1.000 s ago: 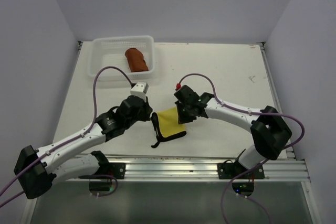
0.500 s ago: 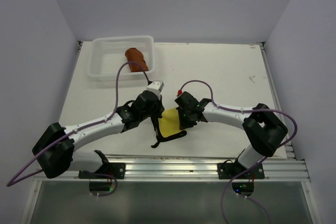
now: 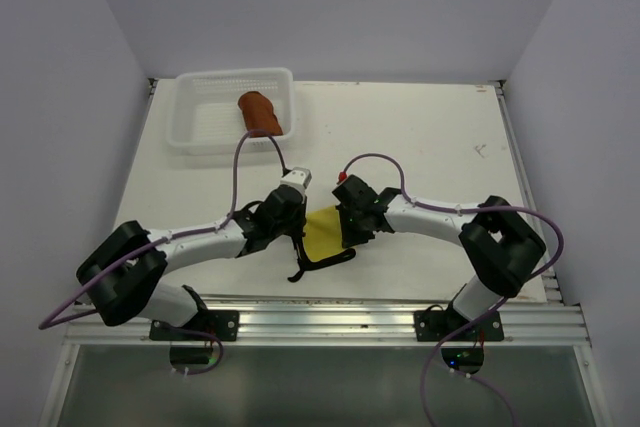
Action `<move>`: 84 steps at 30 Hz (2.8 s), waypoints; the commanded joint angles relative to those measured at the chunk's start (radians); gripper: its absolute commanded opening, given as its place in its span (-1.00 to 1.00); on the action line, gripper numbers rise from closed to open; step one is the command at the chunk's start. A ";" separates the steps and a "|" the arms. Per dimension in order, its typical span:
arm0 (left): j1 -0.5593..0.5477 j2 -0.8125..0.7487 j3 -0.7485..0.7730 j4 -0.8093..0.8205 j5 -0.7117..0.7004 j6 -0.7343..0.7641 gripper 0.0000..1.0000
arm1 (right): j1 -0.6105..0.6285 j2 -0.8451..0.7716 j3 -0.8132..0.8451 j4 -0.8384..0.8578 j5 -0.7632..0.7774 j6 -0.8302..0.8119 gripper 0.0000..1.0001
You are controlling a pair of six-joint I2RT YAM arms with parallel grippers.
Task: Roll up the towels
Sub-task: Fold the towel, then roll the towel
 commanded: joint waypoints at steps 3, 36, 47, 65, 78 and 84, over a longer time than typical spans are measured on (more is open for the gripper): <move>0.005 0.033 -0.030 -0.002 -0.098 -0.011 -0.93 | -0.002 0.002 0.018 0.002 -0.003 0.014 -0.74; 0.005 0.104 0.375 -0.144 0.080 -0.014 -0.19 | -0.147 -0.234 -0.172 0.169 -0.205 0.126 -0.16; 0.004 0.210 0.458 -0.212 0.126 -0.072 -0.11 | -0.149 -0.207 -0.300 0.312 -0.241 0.185 -0.18; 0.005 0.360 0.550 -0.402 0.058 -0.166 0.01 | -0.149 -0.116 -0.393 0.522 -0.256 0.214 -0.86; 0.005 0.513 0.679 -0.443 -0.029 -0.150 -0.02 | -0.149 -0.110 -0.437 0.585 -0.254 0.226 -0.95; 0.005 0.572 0.702 -0.503 -0.006 -0.147 -0.14 | -0.149 -0.133 -0.452 0.580 -0.228 0.220 -0.97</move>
